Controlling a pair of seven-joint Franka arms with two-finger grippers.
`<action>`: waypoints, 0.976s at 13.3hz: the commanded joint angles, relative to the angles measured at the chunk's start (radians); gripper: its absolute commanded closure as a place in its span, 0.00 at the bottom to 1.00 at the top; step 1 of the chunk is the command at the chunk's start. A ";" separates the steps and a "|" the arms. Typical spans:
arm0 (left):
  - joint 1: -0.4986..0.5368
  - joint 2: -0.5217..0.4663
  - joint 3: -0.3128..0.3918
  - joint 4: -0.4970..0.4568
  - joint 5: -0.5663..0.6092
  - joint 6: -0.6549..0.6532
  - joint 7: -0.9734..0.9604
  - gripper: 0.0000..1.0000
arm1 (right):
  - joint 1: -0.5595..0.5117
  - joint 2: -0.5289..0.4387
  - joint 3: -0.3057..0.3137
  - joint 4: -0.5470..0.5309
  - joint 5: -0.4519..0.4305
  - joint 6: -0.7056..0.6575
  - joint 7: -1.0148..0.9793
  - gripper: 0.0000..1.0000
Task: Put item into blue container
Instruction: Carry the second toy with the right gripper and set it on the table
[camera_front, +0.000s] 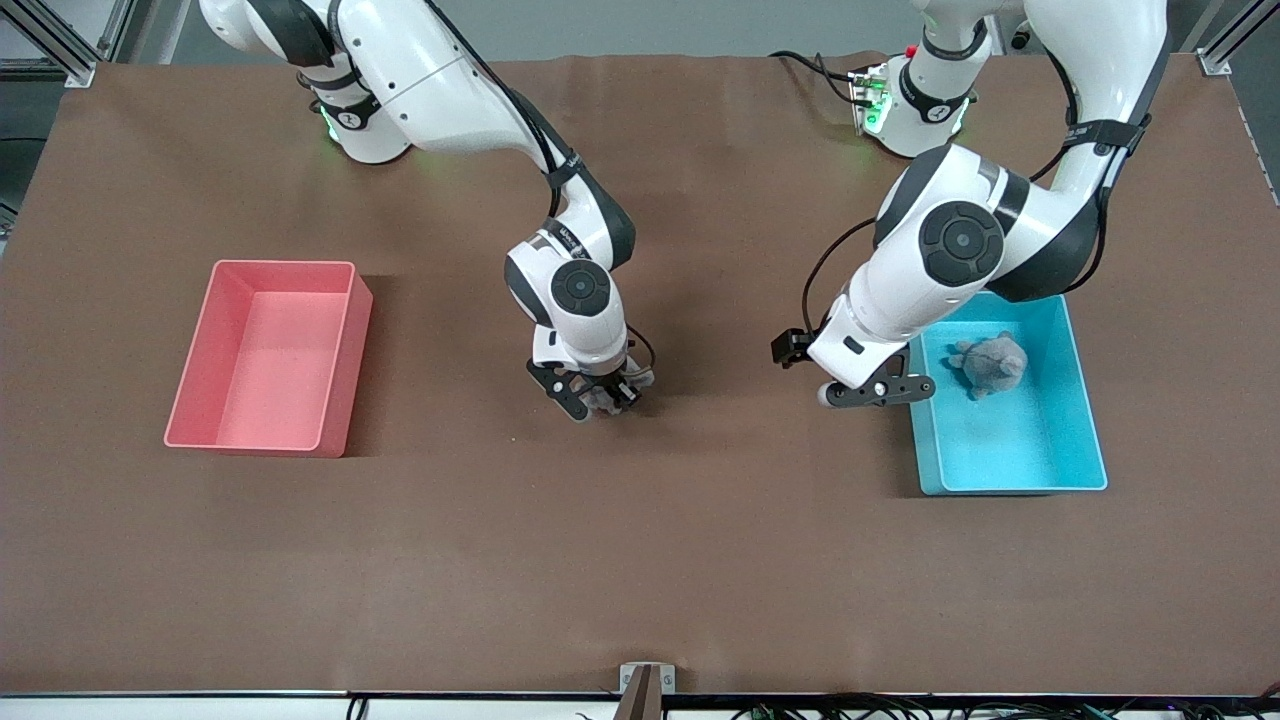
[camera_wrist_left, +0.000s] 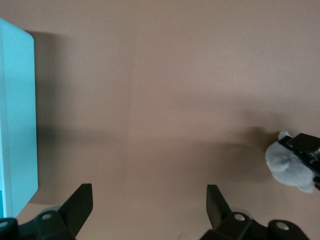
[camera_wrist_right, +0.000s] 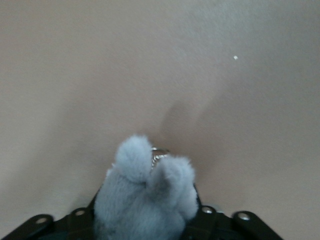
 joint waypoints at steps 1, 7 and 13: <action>-0.008 0.021 -0.003 0.036 0.040 0.004 -0.050 0.00 | -0.025 -0.010 -0.001 0.052 -0.027 -0.022 0.005 0.00; -0.079 0.076 -0.001 0.088 0.072 0.012 -0.107 0.00 | -0.140 -0.108 0.001 0.108 -0.020 -0.256 -0.258 0.00; -0.206 0.188 0.003 0.140 0.110 0.154 -0.251 0.00 | -0.357 -0.286 0.001 0.037 -0.016 -0.499 -0.796 0.00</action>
